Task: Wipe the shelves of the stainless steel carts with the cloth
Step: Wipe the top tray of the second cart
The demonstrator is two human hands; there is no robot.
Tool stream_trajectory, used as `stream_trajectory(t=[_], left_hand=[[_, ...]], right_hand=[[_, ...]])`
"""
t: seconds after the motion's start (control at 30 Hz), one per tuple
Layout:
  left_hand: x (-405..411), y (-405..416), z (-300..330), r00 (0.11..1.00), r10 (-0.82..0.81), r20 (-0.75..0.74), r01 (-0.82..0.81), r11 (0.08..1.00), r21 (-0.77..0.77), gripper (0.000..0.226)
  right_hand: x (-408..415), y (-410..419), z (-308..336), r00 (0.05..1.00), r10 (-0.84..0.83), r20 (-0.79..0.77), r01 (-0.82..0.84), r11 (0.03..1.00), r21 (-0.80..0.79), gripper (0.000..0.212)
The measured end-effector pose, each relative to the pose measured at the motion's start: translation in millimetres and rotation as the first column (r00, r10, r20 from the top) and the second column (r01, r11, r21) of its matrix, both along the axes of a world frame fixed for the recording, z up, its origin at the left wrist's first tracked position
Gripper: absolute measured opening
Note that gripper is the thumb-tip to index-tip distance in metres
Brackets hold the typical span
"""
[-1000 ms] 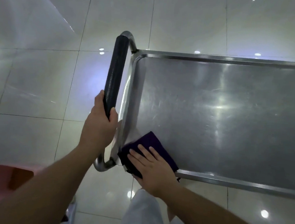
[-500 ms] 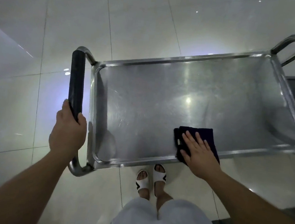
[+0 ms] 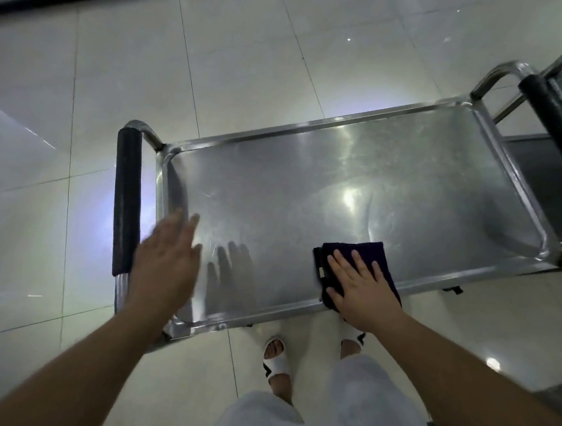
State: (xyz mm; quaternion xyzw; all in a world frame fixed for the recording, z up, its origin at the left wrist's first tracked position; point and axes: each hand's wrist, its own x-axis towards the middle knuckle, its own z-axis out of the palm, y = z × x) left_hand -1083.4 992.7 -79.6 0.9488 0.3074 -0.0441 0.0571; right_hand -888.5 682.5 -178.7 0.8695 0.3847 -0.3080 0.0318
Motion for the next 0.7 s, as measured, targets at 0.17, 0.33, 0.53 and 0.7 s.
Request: stream_trajectory(t=[0.17, 0.33, 0.53, 0.7], left_hand=[[60.7, -74.1, -34.5, 1.000, 0.002, 0.000, -0.002, 0.966, -0.260, 0.056], [121.1, -118.9, -65.3, 0.998, 0.012, -0.059, -0.030, 0.949, -0.315, 0.058], [197.5, -119.5, -89.3, 0.992, 0.022, -0.121, -0.053, 0.963, -0.263, 0.059], [229.8, -98.9, -115.3, 0.975, 0.086, -0.204, -0.136, 0.960, -0.245, 0.066]], right_hand=[[-2.8, -7.9, -10.8, 0.996, 0.021, 0.088, -0.030, 0.994, 0.105, 0.070], [2.1, -13.6, -15.0, 0.998, 0.060, 0.030, -0.065, 0.980, 0.190, 0.071], [6.2, -14.2, -12.9, 0.999, 0.043, 0.015, -0.045, 0.964, 0.263, 0.070], [16.8, -22.8, -22.4, 0.999, 0.053, 0.007, -0.053, 0.952, 0.301, 0.070]])
